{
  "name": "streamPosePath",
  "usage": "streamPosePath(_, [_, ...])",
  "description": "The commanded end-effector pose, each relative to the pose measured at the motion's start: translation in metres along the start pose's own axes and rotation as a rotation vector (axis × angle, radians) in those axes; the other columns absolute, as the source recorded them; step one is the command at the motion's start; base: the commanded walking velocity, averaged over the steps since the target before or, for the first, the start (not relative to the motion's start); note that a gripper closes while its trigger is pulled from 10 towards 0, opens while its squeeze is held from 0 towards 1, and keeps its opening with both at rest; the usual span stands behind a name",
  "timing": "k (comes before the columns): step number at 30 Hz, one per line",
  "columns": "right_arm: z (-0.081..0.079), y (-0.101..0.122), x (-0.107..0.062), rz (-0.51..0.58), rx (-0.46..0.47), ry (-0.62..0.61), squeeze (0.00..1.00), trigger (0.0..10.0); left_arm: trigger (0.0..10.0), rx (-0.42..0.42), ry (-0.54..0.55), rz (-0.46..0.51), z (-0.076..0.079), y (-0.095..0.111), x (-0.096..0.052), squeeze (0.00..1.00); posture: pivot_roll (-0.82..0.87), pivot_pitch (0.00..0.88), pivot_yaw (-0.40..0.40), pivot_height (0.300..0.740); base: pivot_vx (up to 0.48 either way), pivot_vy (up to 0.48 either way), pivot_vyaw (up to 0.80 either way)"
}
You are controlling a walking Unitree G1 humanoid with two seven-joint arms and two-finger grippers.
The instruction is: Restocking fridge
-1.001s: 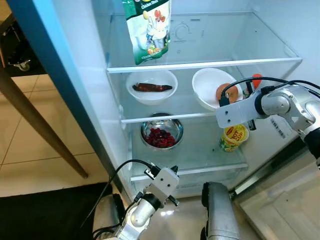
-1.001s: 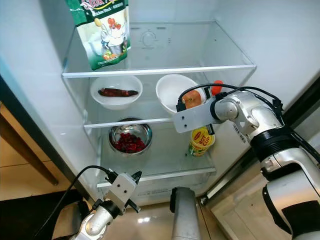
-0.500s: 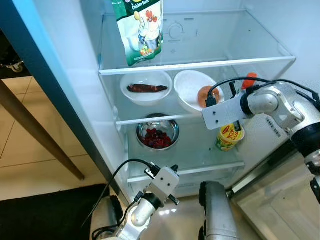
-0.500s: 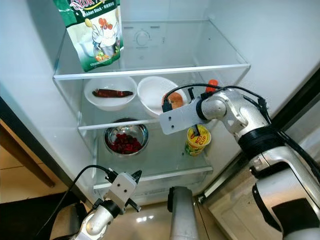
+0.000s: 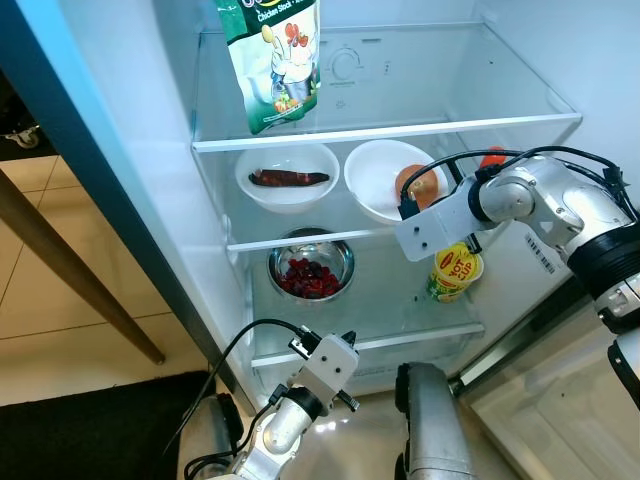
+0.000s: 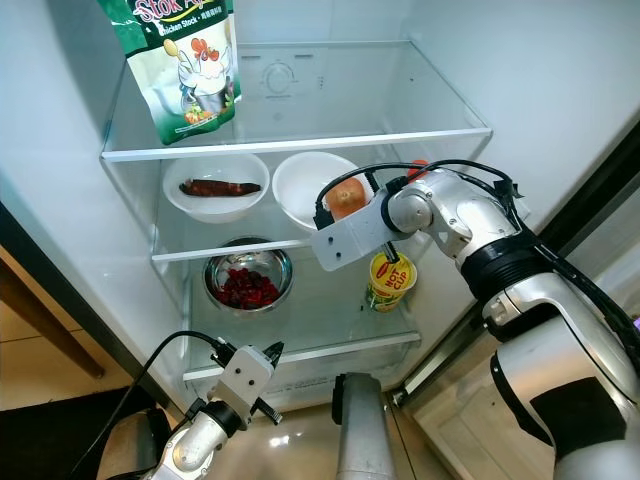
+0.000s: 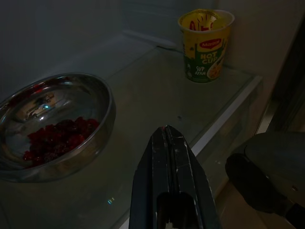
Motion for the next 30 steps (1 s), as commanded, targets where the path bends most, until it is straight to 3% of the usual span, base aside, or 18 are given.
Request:
streamPosePath(1, [-0.018, -0.012, 0.008, -0.074, 0.001, 0.077, 0.0, 0.0, 10.0, -0.015, -0.011, -0.005, 0.008, -0.002, 0.001, 0.0, -0.1, 0.168, -0.074, 0.415, 0.0, 0.0, 0.0])
streamPosePath(2, [-0.016, -0.016, 0.008, -0.097, 0.006, 0.059, 0.0, 0.8, 10.0, -0.016, -0.01, -0.005, 0.009, -0.002, 0.001, 0.0, -0.1, 0.169, -0.075, 0.415, 0.0, 0.0, 0.0])
streamPosePath(3, [-0.014, -0.018, 0.007, -0.111, 0.007, 0.046, 0.0, 10.0, 10.0, -0.016, -0.009, -0.005, 0.009, -0.002, 0.001, 0.0, -0.1, 0.169, -0.075, 0.415, 0.0, 0.0, 0.0])
streamPosePath(10, [-0.005, -0.023, 0.005, -0.151, 0.007, -0.012, 0.0, 10.0, 10.0, -0.019, -0.011, -0.005, 0.01, -0.002, 0.001, 0.0, -0.1, 0.169, -0.075, 0.415, 0.0, 0.0, 0.0])
streamPosePath(11, [-0.002, -0.024, 0.004, -0.16, 0.01, -0.033, 0.78, 10.0, 10.0, -0.02, -0.01, -0.004, 0.01, -0.002, 0.001, 0.0, -0.1, 0.17, -0.075, 0.415, 0.0, 0.0, 0.0])
streamPosePath(12, [-0.002, -0.024, 0.004, -0.16, 0.01, -0.033, 0.78, 10.0, 10.0, -0.02, -0.01, -0.004, 0.01, -0.002, 0.001, 0.0, -0.1, 0.17, -0.075, 0.415, 0.0, 0.0, 0.0])
streamPosePath(13, [0.002, -0.025, 0.003, -0.169, 0.005, -0.06, 0.97, 10.0, 10.0, -0.02, -0.01, -0.004, 0.01, -0.002, 0.001, 0.0, -0.1, 0.171, -0.074, 0.415, 0.0, 0.0, 0.0])
streamPosePath(14, [0.002, -0.025, 0.003, -0.169, 0.005, -0.06, 0.97, 10.0, 10.0, -0.02, -0.01, -0.004, 0.01, -0.002, 0.001, 0.0, -0.1, 0.171, -0.074, 0.415, 0.0, 0.0, 0.0])
streamPosePath(15, [0.006, -0.026, 0.002, -0.173, -0.001, -0.088, 0.9, 10.0, 10.0, -0.02, -0.009, -0.005, 0.01, -0.002, 0.001, 0.0, -0.1, 0.171, -0.073, 0.415, 0.0, 0.0, 0.0])
streamPosePath(18, [0.006, -0.026, 0.002, -0.173, -0.001, -0.088, 0.9, 10.0, 10.0, -0.02, -0.009, -0.005, 0.01, -0.002, 0.001, 0.0, -0.1, 0.171, -0.073, 0.415, 0.0, 0.0, 0.0])
streamPosePath(19, [0.01, -0.026, 0.001, -0.175, -0.004, -0.109, 0.07, 10.0, 10.0, -0.02, -0.01, -0.005, 0.01, -0.002, 0.001, 0.0, -0.11, 0.17, -0.072, 0.415, 0.0, 0.0, 0.0])
streamPosePath(22, [0.01, -0.026, 0.001, -0.175, -0.004, -0.109, 0.07, 10.0, 10.0, -0.02, -0.01, -0.005, 0.01, -0.002, 0.001, 0.0, -0.11, 0.17, -0.072, 0.415, 0.0, 0.0, 0.0])
streamPosePath(23, [0.015, -0.027, -0.003, -0.167, -0.006, -0.137, 0.0, 10.0, 10.0, -0.019, -0.01, -0.006, 0.01, -0.002, 0.001, 0.0, -0.11, 0.17, -0.072, 0.415, 0.0, 0.0, 0.0])
streamPosePath(25, [0.015, -0.027, -0.003, -0.167, -0.006, -0.137, 0.0, 10.0, 10.0, -0.019, -0.01, -0.006, 0.01, -0.002, 0.001, 0.0, -0.11, 0.17, -0.072, 0.415, 0.0, 0.0, 0.0])
streamPosePath(27, [0.028, -0.019, -0.014, -0.057, 0.039, -0.189, 0.0, 10.0, 10.0, -0.02, -0.012, -0.004, 0.01, -0.002, 0.002, 0.0, -0.11, 0.17, -0.069, 0.415, 0.0, 0.0, 0.0])
streamPosePath(30, [0.032, -0.013, -0.019, 0.014, 0.062, -0.205, 0.0, 10.0, 10.0, -0.02, -0.014, -0.004, 0.01, -0.002, 0.002, 0.0, -0.11, 0.17, -0.069, 0.415, 0.0, 0.0, 0.0])
Point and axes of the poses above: a point about 5 cm out from each wrist's last joint towards the gripper, its own x axis pointing out of the wrist towards the gripper, its own y axis along the axis of the wrist's last joint, z = x × y, the point moved 2 cm from there along x, pointing out of the wrist towards the gripper, and after that the axes turned 6 degrees about -x, right-handed, at the moved point
